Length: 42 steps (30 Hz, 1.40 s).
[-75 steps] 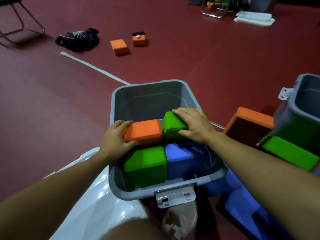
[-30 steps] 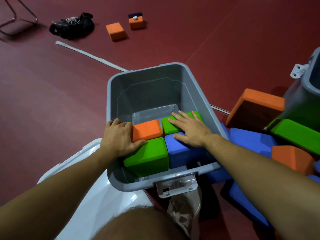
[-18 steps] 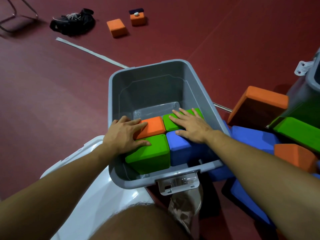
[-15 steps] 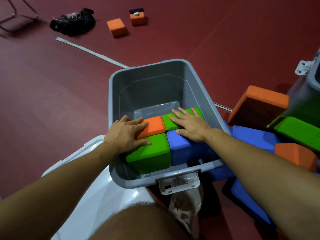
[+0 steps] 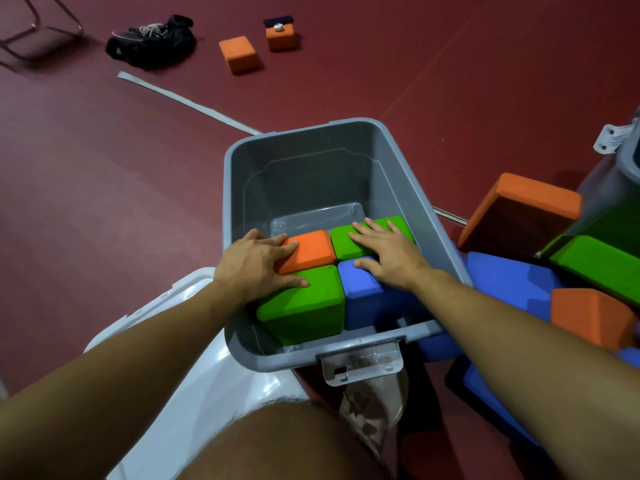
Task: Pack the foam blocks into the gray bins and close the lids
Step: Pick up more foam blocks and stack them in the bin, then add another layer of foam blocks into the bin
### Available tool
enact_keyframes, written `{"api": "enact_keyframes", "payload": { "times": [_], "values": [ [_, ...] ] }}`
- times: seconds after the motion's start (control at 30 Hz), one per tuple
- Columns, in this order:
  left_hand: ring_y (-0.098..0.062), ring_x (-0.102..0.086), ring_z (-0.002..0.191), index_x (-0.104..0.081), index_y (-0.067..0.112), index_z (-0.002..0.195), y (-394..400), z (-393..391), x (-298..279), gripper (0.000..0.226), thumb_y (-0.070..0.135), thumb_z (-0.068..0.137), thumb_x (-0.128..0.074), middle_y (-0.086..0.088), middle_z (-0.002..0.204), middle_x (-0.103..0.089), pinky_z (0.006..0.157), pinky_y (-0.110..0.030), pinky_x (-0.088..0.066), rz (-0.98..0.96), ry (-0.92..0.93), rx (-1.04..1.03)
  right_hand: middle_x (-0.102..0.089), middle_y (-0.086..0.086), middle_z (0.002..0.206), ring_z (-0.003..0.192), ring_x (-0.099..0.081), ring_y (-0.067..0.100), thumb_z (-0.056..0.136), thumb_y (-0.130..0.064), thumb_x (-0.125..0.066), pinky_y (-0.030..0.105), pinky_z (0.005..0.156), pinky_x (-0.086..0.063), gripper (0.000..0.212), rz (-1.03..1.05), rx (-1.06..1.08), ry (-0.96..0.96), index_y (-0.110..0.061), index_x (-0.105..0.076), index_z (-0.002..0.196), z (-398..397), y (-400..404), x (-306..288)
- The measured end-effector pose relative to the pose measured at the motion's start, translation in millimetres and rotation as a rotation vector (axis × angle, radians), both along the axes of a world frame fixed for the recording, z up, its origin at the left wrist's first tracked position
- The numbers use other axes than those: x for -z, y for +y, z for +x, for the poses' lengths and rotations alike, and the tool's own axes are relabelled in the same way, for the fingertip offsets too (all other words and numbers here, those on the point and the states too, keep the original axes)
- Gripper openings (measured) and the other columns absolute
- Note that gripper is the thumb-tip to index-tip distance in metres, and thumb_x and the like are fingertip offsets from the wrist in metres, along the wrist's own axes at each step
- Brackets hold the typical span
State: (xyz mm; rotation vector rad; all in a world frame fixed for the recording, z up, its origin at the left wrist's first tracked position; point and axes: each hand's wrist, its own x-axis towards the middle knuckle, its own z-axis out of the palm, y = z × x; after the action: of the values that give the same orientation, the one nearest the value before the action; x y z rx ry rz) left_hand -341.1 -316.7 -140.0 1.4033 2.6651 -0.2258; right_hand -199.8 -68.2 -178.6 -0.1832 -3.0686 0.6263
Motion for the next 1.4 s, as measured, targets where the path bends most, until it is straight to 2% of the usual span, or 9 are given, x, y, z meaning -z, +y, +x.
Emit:
{"api": "enact_keyframes", "payload": {
  "times": [0.27, 0.37, 0.43, 0.57, 0.8, 0.97, 1.1, 1.27, 1.4],
  "values": [
    [-0.019, -0.045, 0.118, -0.042, 0.042, 0.144, 2.5, -0.9, -3.6, 0.109, 0.101, 0.054, -0.027, 0.014, 0.146, -0.048, 0.086, -0.037, -0.049, 0.031, -0.048, -0.071, -0.026, -0.007, 0.159, 0.149, -0.015, 0.013, 0.09, -0.037, -0.066, 0.041, 0.122, -0.006, 0.066, -0.028, 0.054, -0.065, -0.024, -0.038, 0.148, -6.5, -6.0, -9.3],
    [-0.023, -0.055, 0.105, -0.064, 0.037, 0.119, 16.1, -5.3, -10.2, 0.109, 0.106, 0.04, -0.032, 0.007, 0.121, -0.066, 0.087, -0.039, -0.05, 0.008, -0.045, -0.058, -0.045, 0.0, 0.15, 0.14, -0.038, 0.02, 0.081, -0.038, -0.075, 0.036, 0.117, -0.027, 0.069, -0.057, 0.118, -0.031, -0.022, -0.048, 0.142, -1.9, -6.1, -19.2],
    [-0.024, -0.059, 0.096, -0.069, 0.032, 0.1, 33.1, -2.2, -24.5, 0.102, 0.104, 0.033, -0.041, 0.004, 0.102, -0.069, 0.083, -0.038, -0.052, -0.017, -0.03, -0.054, -0.059, 0.003, 0.136, 0.126, -0.053, 0.024, 0.074, -0.042, -0.081, 0.036, 0.105, -0.042, 0.071, -0.069, 0.169, 0.02, -0.025, -0.054, 0.137, 6.2, -5.1, -29.1],
    [-0.028, -0.063, 0.105, -0.065, 0.039, 0.115, 70.6, 23.0, -58.2, 0.097, 0.092, 0.034, -0.065, 0.002, 0.113, -0.068, 0.081, -0.039, -0.052, 0.024, -0.086, -0.078, -0.065, 0.002, 0.128, 0.118, -0.059, 0.026, 0.069, -0.05, -0.081, 0.04, 0.098, -0.048, 0.075, -0.026, 0.177, 0.07, -0.029, -0.055, 0.136, 38.6, 6.5, -58.6],
    [-0.025, -0.063, 0.105, -0.064, 0.037, 0.115, 162.0, 94.9, -114.3, 0.108, 0.098, 0.026, -0.055, 0.008, 0.111, -0.069, 0.086, -0.042, -0.055, 0.045, -0.111, 0.105, -0.062, 0.005, 0.132, 0.121, -0.058, 0.025, 0.071, -0.045, -0.081, 0.036, 0.102, -0.044, 0.075, 0.126, 0.261, 0.113, -0.018, -0.056, 0.135, 147.7, 63.5, -128.5],
    [-0.024, -0.064, 0.107, -0.064, 0.034, 0.119, 227.4, 170.6, -160.1, 0.095, 0.089, 0.042, -0.067, 0.008, 0.109, -0.071, 0.09, -0.039, -0.054, 0.034, -0.101, 0.305, -0.06, 0.002, 0.136, 0.125, -0.055, 0.022, 0.069, -0.049, -0.08, 0.038, 0.104, -0.044, 0.077, 0.175, 0.407, 0.119, -0.022, -0.055, 0.136, 240.4, 99.8, -168.8],
    [-0.025, -0.065, 0.103, -0.063, 0.037, 0.119, 267.6, 233.5, -184.3, 0.102, 0.092, 0.033, -0.061, 0.007, 0.107, -0.071, 0.087, -0.039, -0.055, 0.051, -0.082, 0.441, -0.061, 0.001, 0.134, 0.123, -0.057, 0.022, 0.067, -0.05, -0.082, 0.033, 0.103, -0.044, 0.079, 0.219, 0.517, 0.133, -0.022, -0.055, 0.136, 313.0, 120.5, -193.7],
    [-0.026, -0.065, 0.104, -0.064, 0.033, 0.12, 298.2, 303.5, -188.0, 0.09, 0.085, 0.046, -0.069, 0.004, 0.11, -0.072, 0.086, -0.037, -0.053, 0.146, -0.127, 0.586, -0.055, -0.003, 0.141, 0.129, -0.05, 0.02, 0.067, -0.057, -0.08, 0.033, 0.107, -0.04, 0.088, 0.232, 0.644, 0.112, -0.025, -0.048, 0.142, 388.6, 136.8, -203.2],
    [-0.017, -0.067, 0.097, -0.062, 0.027, 0.127, 301.7, 343.5, -163.8, 0.09, 0.076, 0.053, -0.076, 0.007, 0.105, -0.073, 0.086, -0.033, -0.052, 0.186, -0.237, 0.631, -0.054, -0.004, 0.14, 0.126, -0.052, 0.02, 0.061, -0.064, -0.079, 0.035, 0.104, -0.043, 0.095, 0.181, 0.733, 0.055, -0.029, -0.045, 0.142, 431.8, 137.7, -182.7]
  ]
}}
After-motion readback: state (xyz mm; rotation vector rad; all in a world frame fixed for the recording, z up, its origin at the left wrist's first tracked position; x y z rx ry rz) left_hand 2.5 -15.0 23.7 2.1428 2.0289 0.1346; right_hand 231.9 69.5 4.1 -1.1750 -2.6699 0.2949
